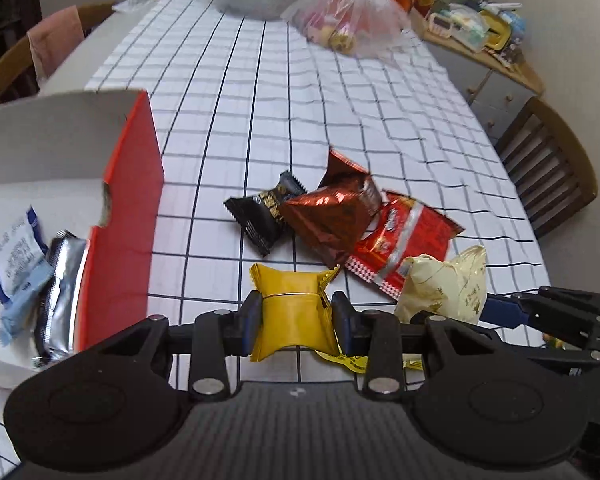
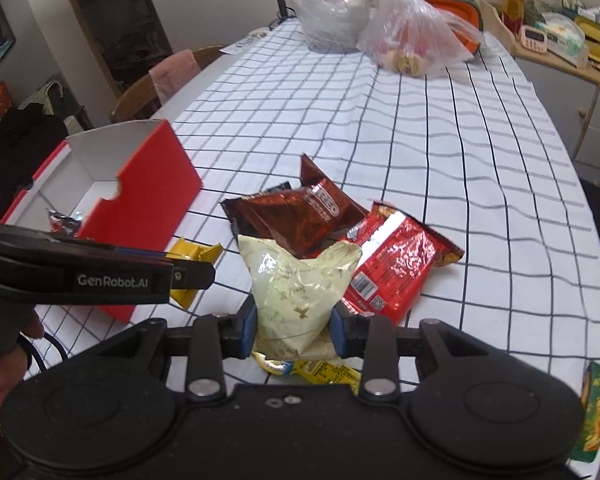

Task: Organize snacks
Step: 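Lift the yellow packet and cream bag and carry both over the red box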

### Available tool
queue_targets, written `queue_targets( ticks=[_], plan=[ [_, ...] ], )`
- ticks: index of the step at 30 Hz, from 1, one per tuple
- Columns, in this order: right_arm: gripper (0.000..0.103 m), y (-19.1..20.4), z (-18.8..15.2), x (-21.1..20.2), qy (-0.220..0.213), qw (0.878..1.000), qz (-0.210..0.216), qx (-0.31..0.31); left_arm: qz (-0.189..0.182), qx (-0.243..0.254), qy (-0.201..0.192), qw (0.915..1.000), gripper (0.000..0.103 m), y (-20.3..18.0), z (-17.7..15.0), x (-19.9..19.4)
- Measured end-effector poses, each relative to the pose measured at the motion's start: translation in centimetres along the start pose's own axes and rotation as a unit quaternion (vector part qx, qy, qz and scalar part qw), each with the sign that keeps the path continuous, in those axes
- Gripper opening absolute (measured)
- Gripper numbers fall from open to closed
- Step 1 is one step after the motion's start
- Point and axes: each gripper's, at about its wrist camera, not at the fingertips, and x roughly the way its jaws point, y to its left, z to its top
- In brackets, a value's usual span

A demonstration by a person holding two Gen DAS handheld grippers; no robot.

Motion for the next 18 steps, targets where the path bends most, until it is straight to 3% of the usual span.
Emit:
queue_targets(
  ticks=[9, 18],
  plan=[
    [0.034, 3.1, 1.8, -2.8, -0.019, 0.999, 0.023, -0.029, -0.008, 0.005, -0.032, 0.9995, 0.037, 1.6, 0.3, -4.5],
    [0.034, 7.7, 3.7, -2.5, -0.03, 0.997, 0.046, -0.045, -0.001, -0.011, -0.06, 0.9981, 0.037, 5.7, 0.6, -7.8]
  ],
)
